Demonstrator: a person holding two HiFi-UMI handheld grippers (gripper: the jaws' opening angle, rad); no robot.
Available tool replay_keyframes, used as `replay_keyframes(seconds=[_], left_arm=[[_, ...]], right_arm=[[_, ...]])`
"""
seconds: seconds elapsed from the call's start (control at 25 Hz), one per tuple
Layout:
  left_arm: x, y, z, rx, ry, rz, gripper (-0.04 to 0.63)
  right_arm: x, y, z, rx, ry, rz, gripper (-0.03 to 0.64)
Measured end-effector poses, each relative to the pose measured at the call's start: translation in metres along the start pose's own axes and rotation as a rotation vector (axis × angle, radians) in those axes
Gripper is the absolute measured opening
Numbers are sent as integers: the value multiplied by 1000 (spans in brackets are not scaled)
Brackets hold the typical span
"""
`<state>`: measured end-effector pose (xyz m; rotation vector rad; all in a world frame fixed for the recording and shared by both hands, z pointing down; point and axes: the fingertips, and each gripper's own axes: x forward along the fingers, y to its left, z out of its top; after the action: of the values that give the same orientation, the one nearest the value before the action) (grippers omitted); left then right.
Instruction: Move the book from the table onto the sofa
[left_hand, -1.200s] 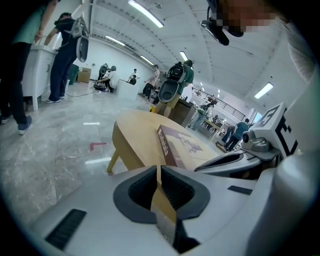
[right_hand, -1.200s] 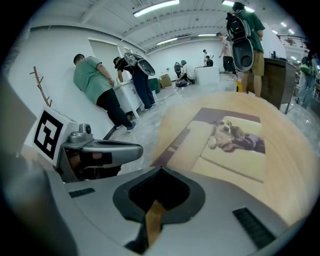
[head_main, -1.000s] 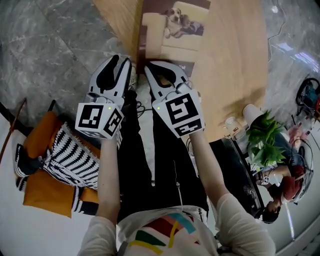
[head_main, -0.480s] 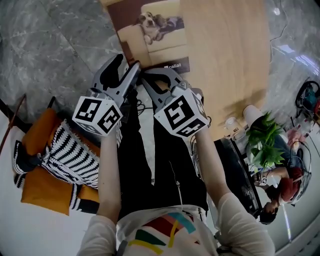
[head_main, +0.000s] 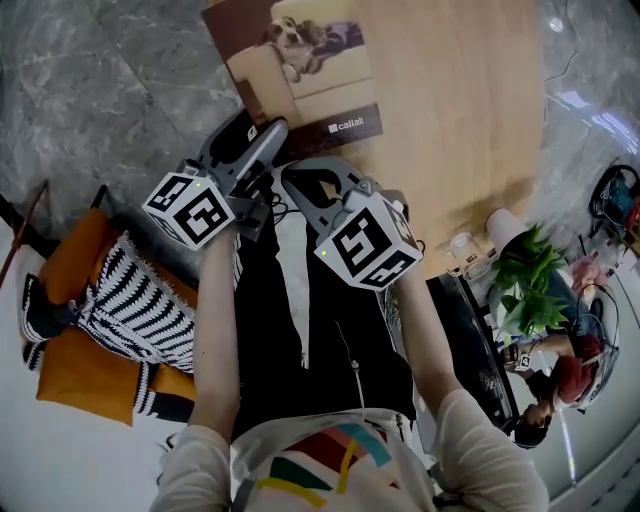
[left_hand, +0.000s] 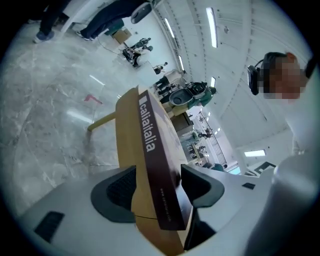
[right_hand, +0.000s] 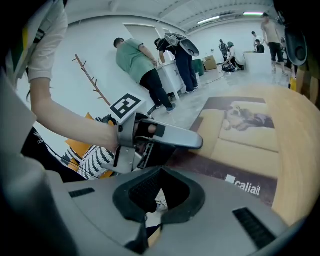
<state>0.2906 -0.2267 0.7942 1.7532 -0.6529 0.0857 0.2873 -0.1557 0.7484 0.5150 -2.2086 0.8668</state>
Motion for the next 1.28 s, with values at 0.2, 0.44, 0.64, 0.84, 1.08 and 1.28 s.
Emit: replay_keyframes(seconds=[0.2,0.44,0.64,0.84,1.08,1.28], left_arm=[[3,-5,-2,-198,-66,-100,253],[0,-13,0,-317,-107,-181,165],[-4,-18,5,-326,-145,-183,158],[-10,-24,18,-313,-206,-182,153],[-18,-46,50,-346,-312,-208,152],[-42,-60,102,-331,-398,-244,152]], right_arm=[[-4,-1,-6,-16,21,-17,11],[-5,-7,0,0,4,-37,11],[-8,-5,-1,3,-3,-35,11],[-15,3,0,23,-23,-32,11],[-40,13,14,7,-22,-49,11],[-49,22,60,-63,-44,-88,11]])
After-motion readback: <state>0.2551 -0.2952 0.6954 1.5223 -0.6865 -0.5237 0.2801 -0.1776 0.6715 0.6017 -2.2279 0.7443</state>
